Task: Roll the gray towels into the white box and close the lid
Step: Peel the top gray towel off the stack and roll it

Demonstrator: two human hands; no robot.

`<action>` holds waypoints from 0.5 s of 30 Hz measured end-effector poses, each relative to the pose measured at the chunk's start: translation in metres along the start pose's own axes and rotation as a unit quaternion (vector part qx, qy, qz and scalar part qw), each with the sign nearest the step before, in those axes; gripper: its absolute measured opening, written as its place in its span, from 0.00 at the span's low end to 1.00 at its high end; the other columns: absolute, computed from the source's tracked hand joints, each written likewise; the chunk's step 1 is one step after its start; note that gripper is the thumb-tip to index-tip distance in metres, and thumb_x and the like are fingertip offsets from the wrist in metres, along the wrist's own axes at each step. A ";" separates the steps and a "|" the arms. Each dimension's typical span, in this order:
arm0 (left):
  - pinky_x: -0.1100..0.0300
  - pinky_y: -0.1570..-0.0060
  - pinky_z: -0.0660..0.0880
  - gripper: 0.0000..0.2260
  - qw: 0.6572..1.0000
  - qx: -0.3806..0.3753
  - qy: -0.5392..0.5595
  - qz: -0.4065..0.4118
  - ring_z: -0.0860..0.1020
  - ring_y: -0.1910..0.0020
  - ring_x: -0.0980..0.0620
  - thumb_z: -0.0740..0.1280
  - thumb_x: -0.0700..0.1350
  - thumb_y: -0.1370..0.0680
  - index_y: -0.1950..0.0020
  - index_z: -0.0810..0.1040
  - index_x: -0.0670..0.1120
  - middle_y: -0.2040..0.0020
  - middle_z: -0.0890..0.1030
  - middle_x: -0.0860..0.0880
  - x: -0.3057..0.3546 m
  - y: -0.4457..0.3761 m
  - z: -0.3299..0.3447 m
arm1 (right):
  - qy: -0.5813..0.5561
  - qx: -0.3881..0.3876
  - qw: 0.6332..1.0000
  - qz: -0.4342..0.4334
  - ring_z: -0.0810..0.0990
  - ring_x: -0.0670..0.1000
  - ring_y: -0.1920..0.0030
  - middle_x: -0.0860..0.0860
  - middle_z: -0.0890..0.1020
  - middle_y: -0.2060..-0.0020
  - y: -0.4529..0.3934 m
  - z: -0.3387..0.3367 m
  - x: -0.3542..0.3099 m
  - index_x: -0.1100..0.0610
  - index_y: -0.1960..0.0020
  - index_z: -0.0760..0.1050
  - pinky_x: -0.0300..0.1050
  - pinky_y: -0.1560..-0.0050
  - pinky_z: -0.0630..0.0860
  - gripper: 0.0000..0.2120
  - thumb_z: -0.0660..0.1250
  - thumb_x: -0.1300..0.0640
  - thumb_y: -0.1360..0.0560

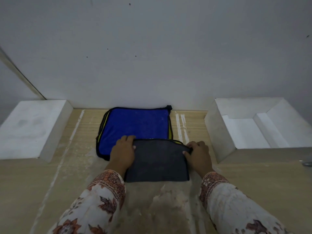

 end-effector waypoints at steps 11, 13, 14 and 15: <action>0.52 0.53 0.71 0.07 0.993 0.077 0.089 -0.009 0.75 0.51 0.46 0.70 0.49 0.26 0.52 0.78 0.48 0.52 0.79 0.48 -0.011 -0.006 0.007 | -0.063 0.062 0.996 -0.031 0.66 0.49 0.51 0.41 0.75 0.59 -0.017 -0.012 -0.006 0.46 0.61 0.71 0.47 0.53 0.64 0.10 0.73 0.55 0.31; 0.55 0.57 0.74 0.07 0.981 0.067 0.179 -0.023 0.77 0.55 0.49 0.71 0.48 0.26 0.55 0.77 0.47 0.57 0.80 0.49 -0.020 -0.005 0.002 | -0.154 0.034 0.987 -0.025 0.73 0.50 0.54 0.42 0.78 0.61 -0.021 -0.011 -0.008 0.47 0.60 0.72 0.45 0.56 0.69 0.10 0.72 0.58 0.30; 0.56 0.58 0.74 0.07 0.978 0.066 0.196 -0.027 0.78 0.57 0.49 0.72 0.48 0.26 0.55 0.77 0.47 0.58 0.80 0.50 -0.025 -0.006 -0.002 | -0.198 0.022 0.980 -0.023 0.76 0.50 0.56 0.44 0.79 0.62 -0.024 -0.011 -0.010 0.49 0.60 0.73 0.41 0.59 0.70 0.10 0.72 0.61 0.30; 0.58 0.58 0.73 0.08 0.978 0.063 0.197 -0.031 0.78 0.58 0.49 0.72 0.48 0.27 0.55 0.77 0.46 0.59 0.80 0.50 -0.030 -0.008 -0.004 | -0.222 0.018 0.975 -0.025 0.78 0.50 0.57 0.45 0.80 0.62 -0.026 -0.010 -0.011 0.50 0.58 0.73 0.37 0.62 0.69 0.10 0.73 0.62 0.30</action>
Point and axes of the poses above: each hand's wrist, its own y-axis away from the middle knuckle, its own z-axis out of the palm, x = y × z, the point moved 3 cm from there along -y, towards the middle knuckle
